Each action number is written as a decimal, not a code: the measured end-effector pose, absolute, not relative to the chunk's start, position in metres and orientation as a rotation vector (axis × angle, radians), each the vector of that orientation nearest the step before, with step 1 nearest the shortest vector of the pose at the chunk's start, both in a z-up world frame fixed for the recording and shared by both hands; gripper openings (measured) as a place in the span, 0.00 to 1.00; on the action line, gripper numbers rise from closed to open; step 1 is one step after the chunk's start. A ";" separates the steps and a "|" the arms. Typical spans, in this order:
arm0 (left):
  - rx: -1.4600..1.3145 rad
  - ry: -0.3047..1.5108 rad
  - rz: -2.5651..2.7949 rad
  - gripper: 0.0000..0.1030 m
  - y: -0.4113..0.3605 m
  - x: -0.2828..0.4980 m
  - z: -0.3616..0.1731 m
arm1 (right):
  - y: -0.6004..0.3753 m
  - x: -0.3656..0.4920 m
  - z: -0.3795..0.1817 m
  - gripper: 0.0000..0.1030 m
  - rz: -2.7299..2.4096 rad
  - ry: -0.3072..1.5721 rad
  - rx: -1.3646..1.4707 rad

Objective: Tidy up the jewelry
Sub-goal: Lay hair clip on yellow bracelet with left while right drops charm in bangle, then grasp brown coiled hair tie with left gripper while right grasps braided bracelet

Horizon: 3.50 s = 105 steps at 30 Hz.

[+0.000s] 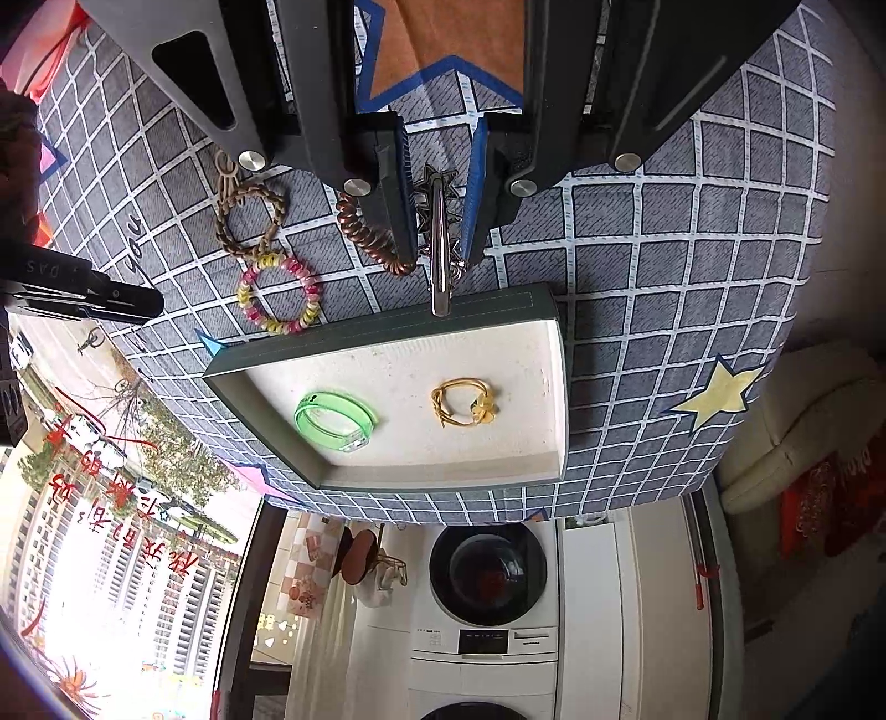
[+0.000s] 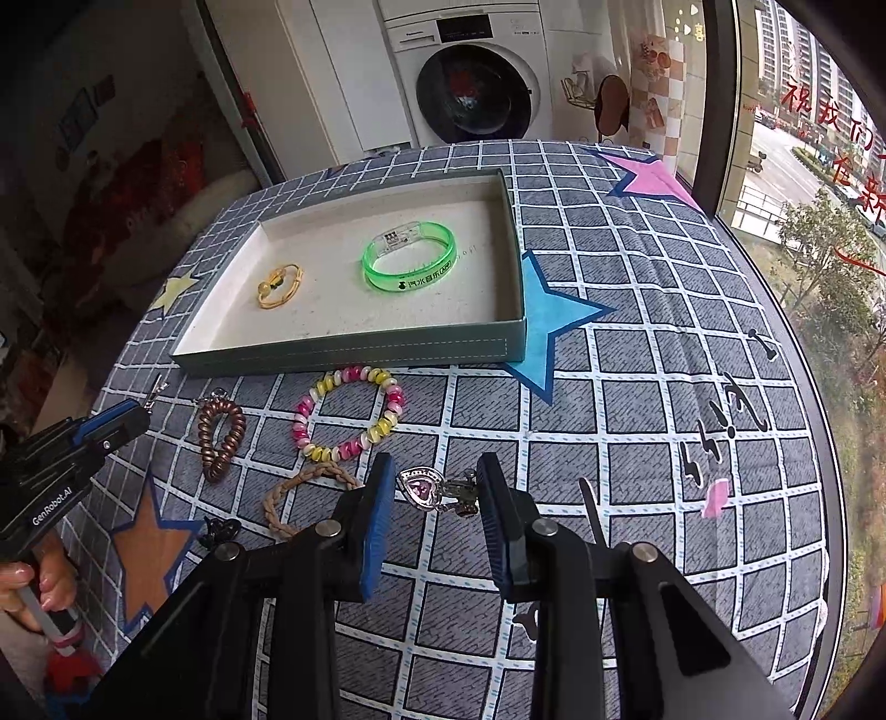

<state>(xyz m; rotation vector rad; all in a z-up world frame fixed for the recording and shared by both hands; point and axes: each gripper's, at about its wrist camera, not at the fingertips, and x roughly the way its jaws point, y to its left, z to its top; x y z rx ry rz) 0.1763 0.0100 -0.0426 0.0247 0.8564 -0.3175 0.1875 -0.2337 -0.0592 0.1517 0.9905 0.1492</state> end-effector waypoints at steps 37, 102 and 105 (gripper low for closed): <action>0.054 0.898 -0.206 0.28 -0.020 0.328 -0.069 | -0.205 0.367 -0.071 0.32 0.210 1.025 0.239; 0.057 0.817 -0.137 1.00 0.015 0.199 -0.034 | -0.224 0.251 0.007 0.86 0.219 0.880 0.312; 0.045 0.846 -0.138 1.00 0.014 0.192 -0.046 | -0.220 0.239 -0.003 0.86 0.213 0.911 0.294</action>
